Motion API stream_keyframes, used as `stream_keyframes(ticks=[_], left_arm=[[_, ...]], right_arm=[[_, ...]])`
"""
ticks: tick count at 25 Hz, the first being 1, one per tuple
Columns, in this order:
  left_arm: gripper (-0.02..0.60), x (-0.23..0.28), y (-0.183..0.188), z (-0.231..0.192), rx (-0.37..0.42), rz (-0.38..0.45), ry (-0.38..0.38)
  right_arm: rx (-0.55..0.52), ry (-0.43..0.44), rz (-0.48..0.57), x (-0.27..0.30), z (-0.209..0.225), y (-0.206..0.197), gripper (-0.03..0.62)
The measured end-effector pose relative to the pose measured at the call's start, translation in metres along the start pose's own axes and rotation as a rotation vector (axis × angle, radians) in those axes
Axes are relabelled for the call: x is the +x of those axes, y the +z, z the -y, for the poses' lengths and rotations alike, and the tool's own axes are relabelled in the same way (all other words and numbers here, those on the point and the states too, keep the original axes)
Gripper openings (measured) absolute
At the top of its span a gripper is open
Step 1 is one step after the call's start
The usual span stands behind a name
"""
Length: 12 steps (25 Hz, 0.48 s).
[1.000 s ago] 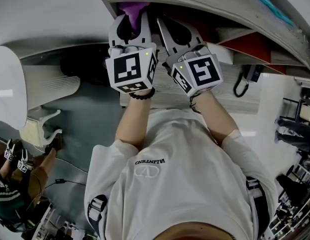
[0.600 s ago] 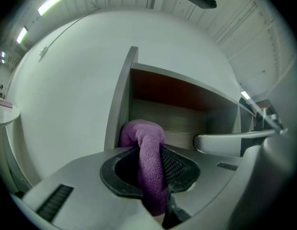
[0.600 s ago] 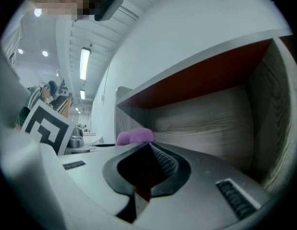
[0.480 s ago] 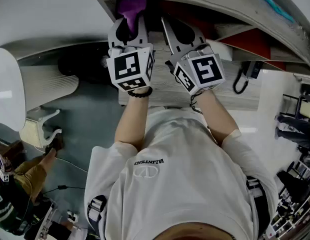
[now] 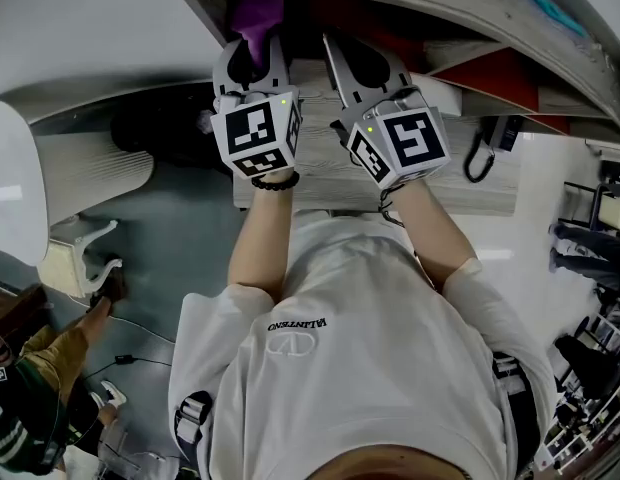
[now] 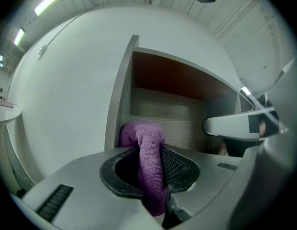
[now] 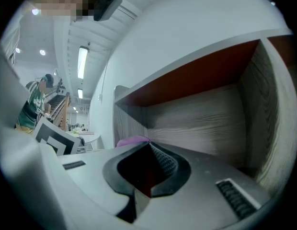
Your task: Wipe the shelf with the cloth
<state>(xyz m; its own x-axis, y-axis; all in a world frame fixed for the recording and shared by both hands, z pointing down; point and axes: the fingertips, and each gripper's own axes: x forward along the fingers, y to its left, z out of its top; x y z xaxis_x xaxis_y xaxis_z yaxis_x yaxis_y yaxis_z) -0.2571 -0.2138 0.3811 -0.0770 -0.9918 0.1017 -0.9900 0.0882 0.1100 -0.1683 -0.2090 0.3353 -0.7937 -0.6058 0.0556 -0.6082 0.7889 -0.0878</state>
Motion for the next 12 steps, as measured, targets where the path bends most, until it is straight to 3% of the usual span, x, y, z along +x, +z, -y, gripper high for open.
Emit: stream_keyframes(ticks=[12], left_arm=[[0.078, 0.004, -0.017, -0.001, 0.001, -0.023, 0.014]], right_arm=[[0.006, -0.022, -0.011, -0.012, 0.010, -0.008, -0.002]])
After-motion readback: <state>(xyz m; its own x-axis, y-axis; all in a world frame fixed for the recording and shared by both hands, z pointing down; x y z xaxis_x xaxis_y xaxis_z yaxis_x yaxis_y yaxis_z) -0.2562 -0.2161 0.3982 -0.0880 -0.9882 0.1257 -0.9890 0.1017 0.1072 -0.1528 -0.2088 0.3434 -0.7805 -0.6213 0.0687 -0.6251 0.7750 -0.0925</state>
